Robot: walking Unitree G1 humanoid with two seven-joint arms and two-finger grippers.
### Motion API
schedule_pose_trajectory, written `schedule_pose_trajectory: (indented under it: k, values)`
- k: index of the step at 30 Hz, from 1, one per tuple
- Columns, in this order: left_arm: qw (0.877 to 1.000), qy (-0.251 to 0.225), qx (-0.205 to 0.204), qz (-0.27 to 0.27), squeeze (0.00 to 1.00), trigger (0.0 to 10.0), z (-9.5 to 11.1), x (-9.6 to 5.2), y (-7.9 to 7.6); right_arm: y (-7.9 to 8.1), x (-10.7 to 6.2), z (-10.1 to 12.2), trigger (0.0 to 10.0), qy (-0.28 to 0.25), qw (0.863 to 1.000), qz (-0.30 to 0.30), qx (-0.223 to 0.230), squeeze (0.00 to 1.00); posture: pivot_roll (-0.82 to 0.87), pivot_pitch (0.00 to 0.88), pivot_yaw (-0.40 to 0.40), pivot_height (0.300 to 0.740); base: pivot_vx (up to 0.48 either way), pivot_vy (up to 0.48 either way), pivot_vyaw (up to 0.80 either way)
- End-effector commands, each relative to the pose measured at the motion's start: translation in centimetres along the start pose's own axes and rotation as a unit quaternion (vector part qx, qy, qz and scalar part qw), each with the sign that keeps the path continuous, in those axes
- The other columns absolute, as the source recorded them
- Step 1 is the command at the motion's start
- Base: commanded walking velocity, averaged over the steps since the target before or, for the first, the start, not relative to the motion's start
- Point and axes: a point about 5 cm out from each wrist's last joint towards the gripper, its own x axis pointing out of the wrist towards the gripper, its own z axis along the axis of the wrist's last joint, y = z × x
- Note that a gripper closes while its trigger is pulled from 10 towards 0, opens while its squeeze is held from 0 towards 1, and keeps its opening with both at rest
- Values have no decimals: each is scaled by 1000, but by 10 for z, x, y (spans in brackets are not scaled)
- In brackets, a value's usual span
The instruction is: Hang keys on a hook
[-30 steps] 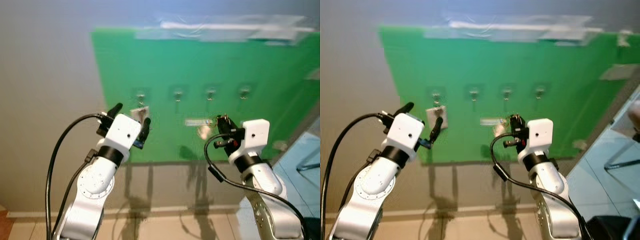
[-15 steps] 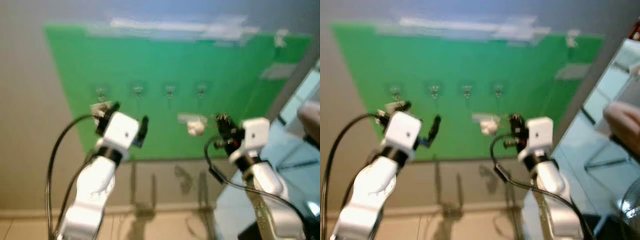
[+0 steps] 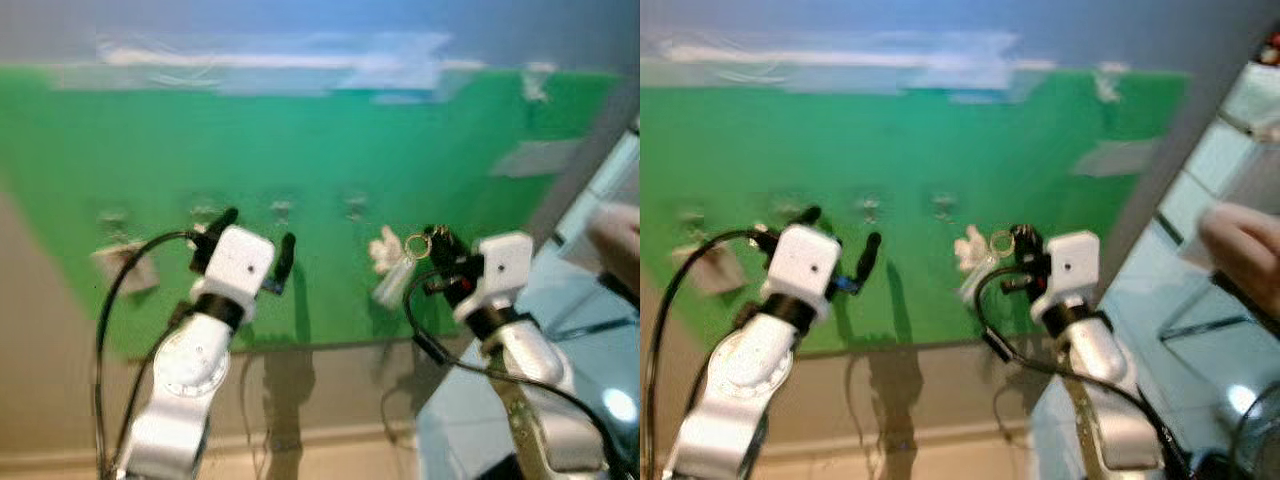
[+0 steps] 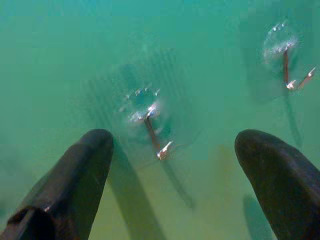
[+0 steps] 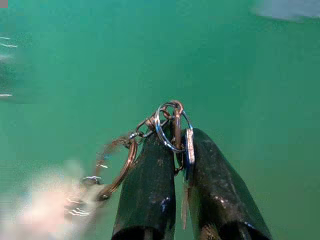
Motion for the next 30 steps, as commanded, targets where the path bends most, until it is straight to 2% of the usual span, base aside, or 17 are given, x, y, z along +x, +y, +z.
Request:
schedule_pose_trajectory:
  k: [1, 11, 20, 24, 30]
  values:
    - [1000, -4, 11, 18, 0, 10000, 2, 1, 11, 10, 5, 10, 0, -20, 1000, 20, 6, 0, -23, 0, -51, 740, 0, 0, 0]
    - [1000, -2, 9, 20, 0, 10000, 1, 1, 11, 9, 5, 19, 0, -31, 999, 40, -2, 0, -28, 0, -51, 740, 0, 0, 0]
    - [1000, 0, 8, 21, 0, 10000, 0, -1, 11, 7, 14, 32, 0, -44, 997, 66, -15, 0, -27, 0, -51, 740, 0, 0, 0]
    - [1000, 0, 10, 19, 0, 10000, 0, -1, 10, 11, 22, 46, 0, -57, 993, 102, -17, 0, -29, 0, -56, 740, 0, 0, 0]
    - [1000, 7, 7, 17, 0, 10000, -1, -1, 7, 14, 21, 49, 0, -53, 991, 125, -15, 0, -28, 0, -63, 740, 0, 0, 0]
